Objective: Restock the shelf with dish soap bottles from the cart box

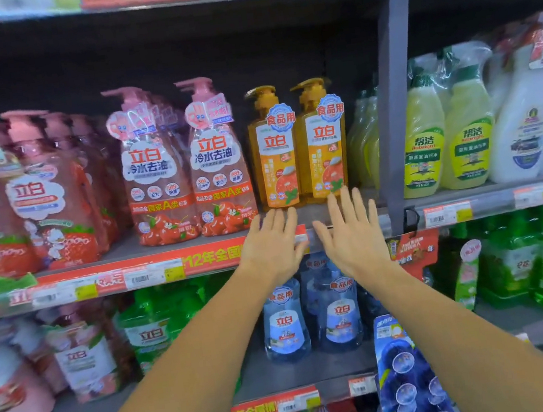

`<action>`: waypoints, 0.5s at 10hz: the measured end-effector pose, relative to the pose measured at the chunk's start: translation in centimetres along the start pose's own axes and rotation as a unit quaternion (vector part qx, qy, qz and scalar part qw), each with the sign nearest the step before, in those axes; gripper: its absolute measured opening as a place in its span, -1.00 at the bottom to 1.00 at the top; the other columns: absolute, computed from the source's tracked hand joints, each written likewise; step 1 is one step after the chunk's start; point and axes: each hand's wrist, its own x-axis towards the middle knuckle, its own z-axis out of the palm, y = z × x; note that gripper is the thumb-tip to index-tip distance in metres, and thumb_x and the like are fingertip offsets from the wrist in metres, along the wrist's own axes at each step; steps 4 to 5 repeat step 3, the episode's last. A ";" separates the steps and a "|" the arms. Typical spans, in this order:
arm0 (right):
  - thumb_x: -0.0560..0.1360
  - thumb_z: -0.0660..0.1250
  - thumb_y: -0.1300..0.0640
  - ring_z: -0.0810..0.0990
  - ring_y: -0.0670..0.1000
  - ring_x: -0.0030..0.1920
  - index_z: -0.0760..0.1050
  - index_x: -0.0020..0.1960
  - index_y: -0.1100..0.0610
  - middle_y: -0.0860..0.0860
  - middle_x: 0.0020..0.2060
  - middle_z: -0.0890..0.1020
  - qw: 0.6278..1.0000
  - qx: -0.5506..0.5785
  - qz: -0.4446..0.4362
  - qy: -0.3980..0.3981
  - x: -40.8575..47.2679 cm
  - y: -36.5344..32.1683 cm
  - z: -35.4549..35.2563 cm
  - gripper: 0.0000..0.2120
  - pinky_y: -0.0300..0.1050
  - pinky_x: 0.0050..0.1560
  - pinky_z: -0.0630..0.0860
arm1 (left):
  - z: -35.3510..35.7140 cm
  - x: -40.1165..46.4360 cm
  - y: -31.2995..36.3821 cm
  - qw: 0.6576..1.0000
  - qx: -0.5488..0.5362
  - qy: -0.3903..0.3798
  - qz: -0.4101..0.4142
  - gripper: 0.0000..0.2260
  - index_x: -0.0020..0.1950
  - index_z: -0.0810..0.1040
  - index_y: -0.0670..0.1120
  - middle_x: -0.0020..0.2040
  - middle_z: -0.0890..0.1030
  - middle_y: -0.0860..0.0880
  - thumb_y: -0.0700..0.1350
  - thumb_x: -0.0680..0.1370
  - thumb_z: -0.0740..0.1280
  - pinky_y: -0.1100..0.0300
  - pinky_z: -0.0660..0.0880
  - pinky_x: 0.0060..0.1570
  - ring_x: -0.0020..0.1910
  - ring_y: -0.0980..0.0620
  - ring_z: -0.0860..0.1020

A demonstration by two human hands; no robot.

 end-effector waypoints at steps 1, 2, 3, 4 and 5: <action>0.65 -0.06 -0.25 -0.07 0.26 0.61 -0.05 0.62 0.26 0.26 0.60 -0.04 0.999 -0.013 0.006 -0.038 -2.3 -1.5 -0.2 -0.25 0.20 0.58 -0.01 | -0.7 -3.9 -1.1 0.998 0.020 -0.046 0.023 -0.37 0.61 -0.17 -0.11 0.62 -0.12 -0.17 0.17 0.67 -0.03 -0.14 -0.05 0.53 0.60 -0.12 -0.11; 0.66 0.02 -0.22 -0.11 0.26 0.61 -0.15 0.63 0.24 0.27 0.60 -0.15 0.996 -0.013 0.009 -0.093 -5.7 -4.1 -0.5 -0.24 0.15 0.59 -0.01 | -1.7 -8.8 -2.7 0.994 0.018 -0.111 0.006 -0.35 0.61 -0.05 -0.13 0.61 -0.13 -0.18 0.20 0.65 0.04 -0.15 0.01 0.52 0.59 -0.15 -0.10; 0.66 0.06 -0.20 -0.07 0.19 0.61 -0.23 0.62 0.21 0.20 0.61 -0.19 0.980 0.031 -0.035 -0.195 -8.8 -7.0 -1.5 -0.22 0.07 0.58 0.02 | -2.4 -13.2 -4.1 0.986 -0.030 -0.165 -0.021 -0.34 0.57 0.07 -0.19 0.59 0.07 -0.21 0.19 0.63 0.13 -0.16 0.10 0.49 0.56 -0.17 0.07; 0.66 0.06 -0.20 -0.07 0.19 0.61 -0.23 0.62 0.21 0.20 0.61 -0.19 0.980 0.031 -0.035 -0.195 -8.8 -7.0 -1.5 -0.22 0.07 0.58 0.02 | -2.4 -13.2 -4.1 0.986 -0.030 -0.165 -0.021 -0.34 0.57 0.07 -0.19 0.59 0.07 -0.21 0.19 0.63 0.13 -0.16 0.10 0.49 0.56 -0.17 0.07; 0.66 0.06 -0.20 -0.07 0.19 0.61 -0.23 0.62 0.21 0.20 0.61 -0.19 0.980 0.031 -0.035 -0.195 -8.8 -7.0 -1.5 -0.22 0.07 0.58 0.02 | -2.4 -13.2 -4.1 0.986 -0.030 -0.165 -0.021 -0.34 0.57 0.07 -0.19 0.59 0.07 -0.21 0.19 0.63 0.13 -0.16 0.10 0.49 0.56 -0.17 0.07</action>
